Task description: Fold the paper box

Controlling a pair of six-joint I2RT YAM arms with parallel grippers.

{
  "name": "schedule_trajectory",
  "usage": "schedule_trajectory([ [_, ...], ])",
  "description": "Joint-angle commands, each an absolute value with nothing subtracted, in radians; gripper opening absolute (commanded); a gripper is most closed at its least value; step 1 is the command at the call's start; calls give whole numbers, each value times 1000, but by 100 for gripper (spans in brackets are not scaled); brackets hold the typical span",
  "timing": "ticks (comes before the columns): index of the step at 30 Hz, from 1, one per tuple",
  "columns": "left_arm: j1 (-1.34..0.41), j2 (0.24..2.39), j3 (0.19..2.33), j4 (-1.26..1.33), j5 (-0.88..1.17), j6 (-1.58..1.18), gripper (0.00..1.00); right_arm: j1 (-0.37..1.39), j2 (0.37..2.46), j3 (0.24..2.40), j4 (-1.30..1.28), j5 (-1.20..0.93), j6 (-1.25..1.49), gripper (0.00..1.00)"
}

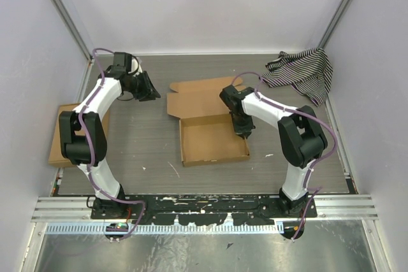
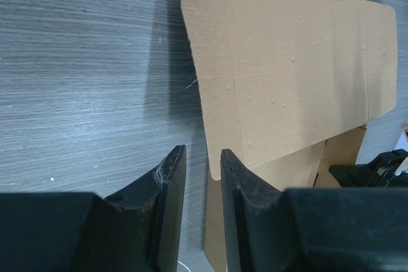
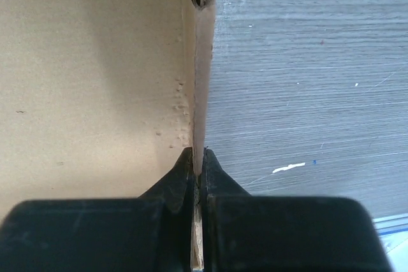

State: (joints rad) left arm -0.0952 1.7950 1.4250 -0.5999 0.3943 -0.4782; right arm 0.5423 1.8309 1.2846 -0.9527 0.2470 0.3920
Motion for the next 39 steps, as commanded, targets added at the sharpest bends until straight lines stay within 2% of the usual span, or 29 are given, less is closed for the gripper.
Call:
schedule_trajectory([
  [1, -97, 1823, 1482, -651, 390, -460, 35, 548, 1826, 1315, -961, 261, 402, 2],
  [2, -97, 1822, 1483, -653, 389, -458, 35, 548, 1832, 1329, -967, 267, 410, 17],
  [3, -97, 1820, 1482, -654, 386, -455, 35, 548, 1833, 1344, -970, 268, 414, 39],
  [4, -97, 1817, 1480, -654, 383, -454, 35, 548, 1831, 1353, -969, 270, 419, 49],
  [6, -97, 1814, 1479, -652, 382, -454, 35, 548, 1823, 1371, -963, 275, 425, 58],
  [11, -96, 1818, 1485, -649, 390, -457, 35, 521, 1881, 1446, -950, 272, 416, 60],
  [14, -97, 1819, 1486, -650, 392, -458, 35, 514, 1930, 1471, -942, 258, 409, 56],
  [15, -97, 1819, 1485, -651, 390, -457, 35, 512, 1943, 1470, -938, 248, 408, 52],
  [16, -97, 1817, 1482, -649, 389, -456, 35, 511, 1954, 1466, -932, 242, 408, 40],
  [17, -97, 1815, 1481, -649, 390, -456, 35, 509, 1960, 1459, -924, 244, 414, 19],
  [18, -97, 1815, 1479, -649, 389, -456, 35, 508, 1958, 1444, -910, 243, 418, 4],
  [21, -97, 1815, 1484, -654, 382, -452, 35, 498, 1942, 1415, -884, 229, 423, 1],
  [22, -97, 1817, 1488, -657, 382, -449, 35, 496, 1938, 1416, -885, 232, 425, 10],
  [23, -96, 1819, 1491, -660, 382, -446, 35, 494, 1931, 1421, -887, 236, 423, 33],
  [24, -97, 1821, 1494, -666, 381, -444, 35, 493, 1922, 1425, -888, 239, 422, 52],
  [26, -96, 1830, 1504, -673, 380, -441, 36, 488, 1901, 1437, -889, 231, 419, 63],
  [29, -97, 1844, 1527, -691, 383, -438, 36, 467, 1863, 1469, -897, 201, 424, 68],
  [34, -97, 1876, 1580, -738, 390, -426, 36, 359, 1818, 1541, -893, 109, 407, 69],
  [39, -95, 1917, 1614, -763, 436, -403, 38, 201, 1869, 1637, -830, -90, 351, 69],
])
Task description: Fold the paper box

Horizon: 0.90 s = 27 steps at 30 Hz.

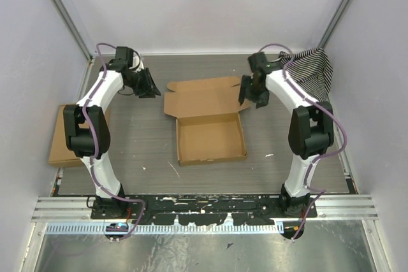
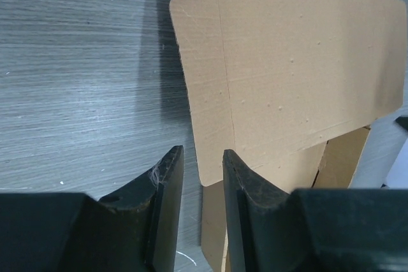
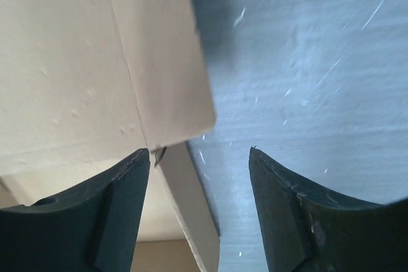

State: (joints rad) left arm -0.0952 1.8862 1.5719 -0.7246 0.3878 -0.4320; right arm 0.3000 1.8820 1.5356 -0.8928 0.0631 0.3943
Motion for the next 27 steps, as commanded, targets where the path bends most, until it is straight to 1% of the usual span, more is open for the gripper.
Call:
schedule_trajectory([
  [1, -96, 1925, 1616, -759, 455, -407, 38, 174, 1900, 1681, -831, -123, 343, 69],
  [5, -101, 1973, 1636, -764, 516, -427, 39, 146, 1995, 1794, -831, -228, 322, 69],
  [9, -120, 2009, 1659, -774, 487, -421, 39, 146, 2049, 1838, -826, -253, 321, 70],
  [14, -146, 2069, 1734, -839, 428, -394, 39, 145, 2093, 1848, -825, -253, 313, 70],
  [21, -156, 2112, 1754, -865, 398, -387, 39, 146, 2141, 1853, -843, -277, 269, 69],
  [27, -168, 2141, 1781, -890, 382, -379, 39, 147, 2145, 1833, -828, -312, 260, 64],
])
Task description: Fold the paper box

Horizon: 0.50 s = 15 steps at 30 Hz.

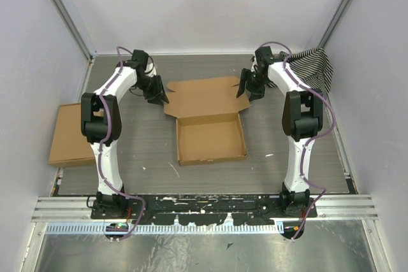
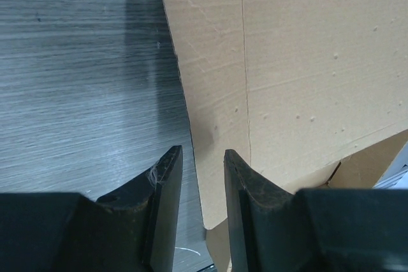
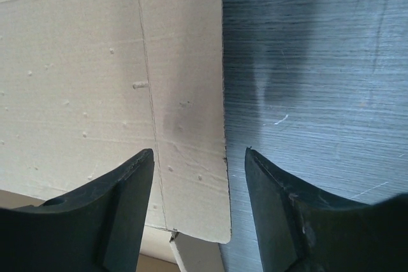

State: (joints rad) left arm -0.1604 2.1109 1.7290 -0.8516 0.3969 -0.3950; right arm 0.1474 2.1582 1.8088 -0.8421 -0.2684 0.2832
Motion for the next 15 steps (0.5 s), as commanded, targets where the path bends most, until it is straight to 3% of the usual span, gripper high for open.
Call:
schedule_trajectory([
  [1, -168, 2147, 1785, -893, 382, -378, 39, 146, 2146, 1835, -827, -319, 261, 62],
  [8, -176, 2167, 1812, -888, 399, -385, 39, 158, 2132, 1846, -827, -337, 257, 42],
  [15, -204, 2186, 1882, -927, 390, -377, 39, 221, 2133, 1918, -893, -225, 234, 38],
])
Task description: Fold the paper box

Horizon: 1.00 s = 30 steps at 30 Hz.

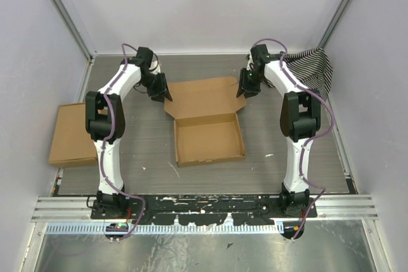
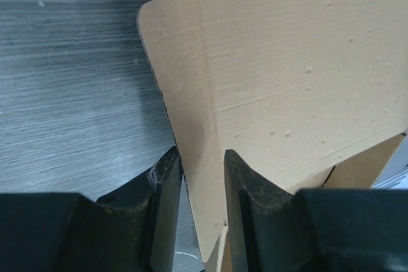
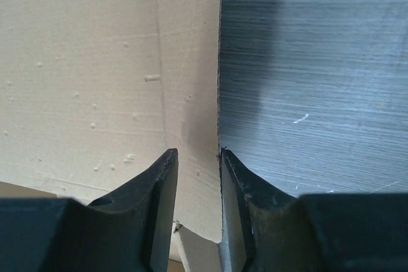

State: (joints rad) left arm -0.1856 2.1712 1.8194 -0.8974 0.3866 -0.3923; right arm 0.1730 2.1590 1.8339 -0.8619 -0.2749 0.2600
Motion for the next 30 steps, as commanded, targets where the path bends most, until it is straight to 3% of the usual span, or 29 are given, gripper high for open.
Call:
schedule_trajectory([
  [1, -207, 2189, 1891, -933, 388, -376, 39, 232, 2133, 1925, -899, -211, 233, 38],
  [12, -236, 2213, 1934, -969, 357, -358, 37, 356, 2169, 2000, -956, -30, 234, 24],
  [30, -305, 2313, 2129, -1105, 255, -326, 36, 456, 2251, 2045, -1025, 141, 226, 23],
])
